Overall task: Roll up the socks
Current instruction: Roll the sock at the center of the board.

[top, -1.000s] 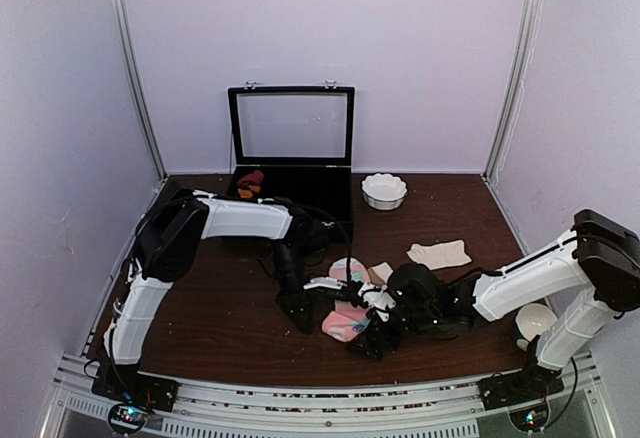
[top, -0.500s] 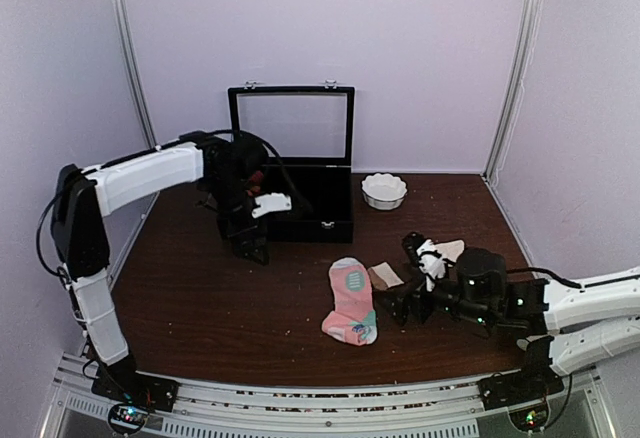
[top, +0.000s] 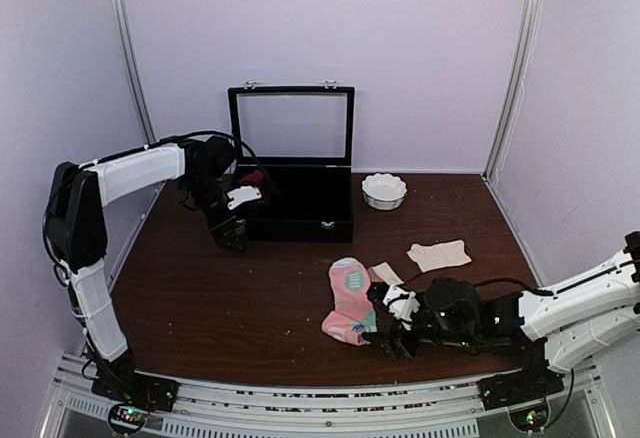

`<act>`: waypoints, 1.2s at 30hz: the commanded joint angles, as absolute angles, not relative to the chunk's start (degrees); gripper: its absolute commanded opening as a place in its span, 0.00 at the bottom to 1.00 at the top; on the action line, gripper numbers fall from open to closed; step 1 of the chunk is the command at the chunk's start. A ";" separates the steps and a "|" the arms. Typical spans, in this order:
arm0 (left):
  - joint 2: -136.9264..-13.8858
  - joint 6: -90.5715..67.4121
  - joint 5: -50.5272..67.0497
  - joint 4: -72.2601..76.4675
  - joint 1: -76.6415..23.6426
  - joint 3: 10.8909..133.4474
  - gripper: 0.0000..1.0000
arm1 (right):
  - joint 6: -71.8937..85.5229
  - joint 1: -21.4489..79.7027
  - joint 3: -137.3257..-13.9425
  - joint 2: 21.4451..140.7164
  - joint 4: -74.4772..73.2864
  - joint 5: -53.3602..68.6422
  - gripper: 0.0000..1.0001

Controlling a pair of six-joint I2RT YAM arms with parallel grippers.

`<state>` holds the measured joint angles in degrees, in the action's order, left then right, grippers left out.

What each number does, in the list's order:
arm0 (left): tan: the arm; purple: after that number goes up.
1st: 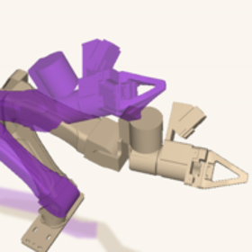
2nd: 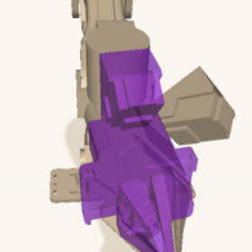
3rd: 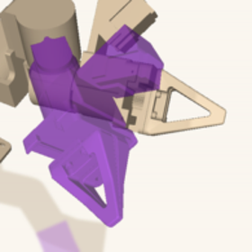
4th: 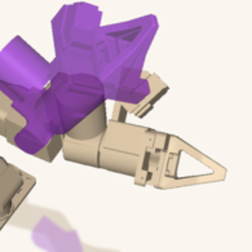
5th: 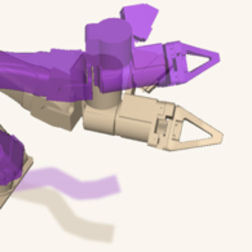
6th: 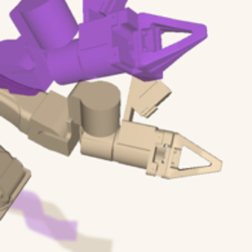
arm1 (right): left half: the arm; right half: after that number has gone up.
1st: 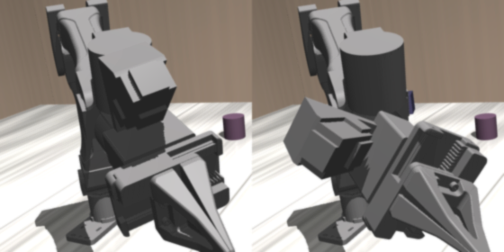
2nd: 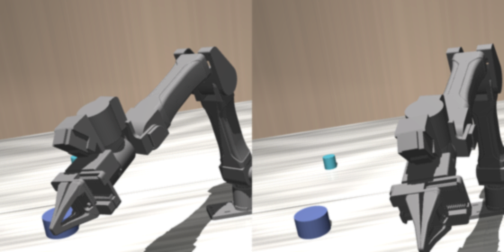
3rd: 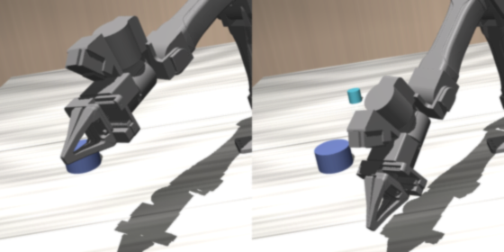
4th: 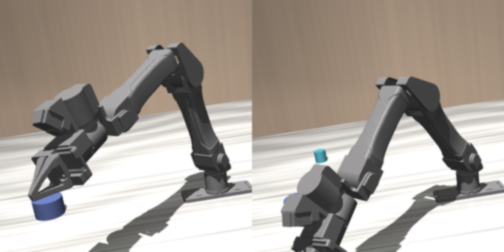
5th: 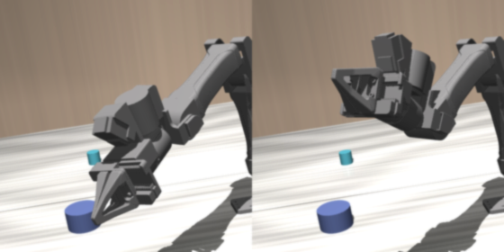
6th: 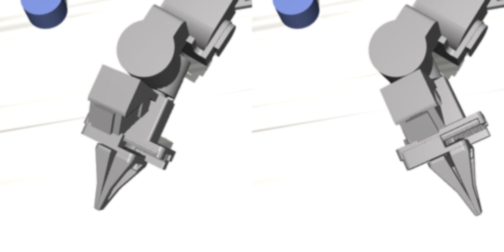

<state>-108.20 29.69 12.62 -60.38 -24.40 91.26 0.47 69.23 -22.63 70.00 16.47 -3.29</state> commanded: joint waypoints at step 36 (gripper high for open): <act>-94.06 33.65 30.93 -47.25 -33.38 73.39 0.80 | 4.30 59.39 -33.43 92.83 22.80 22.23 0.00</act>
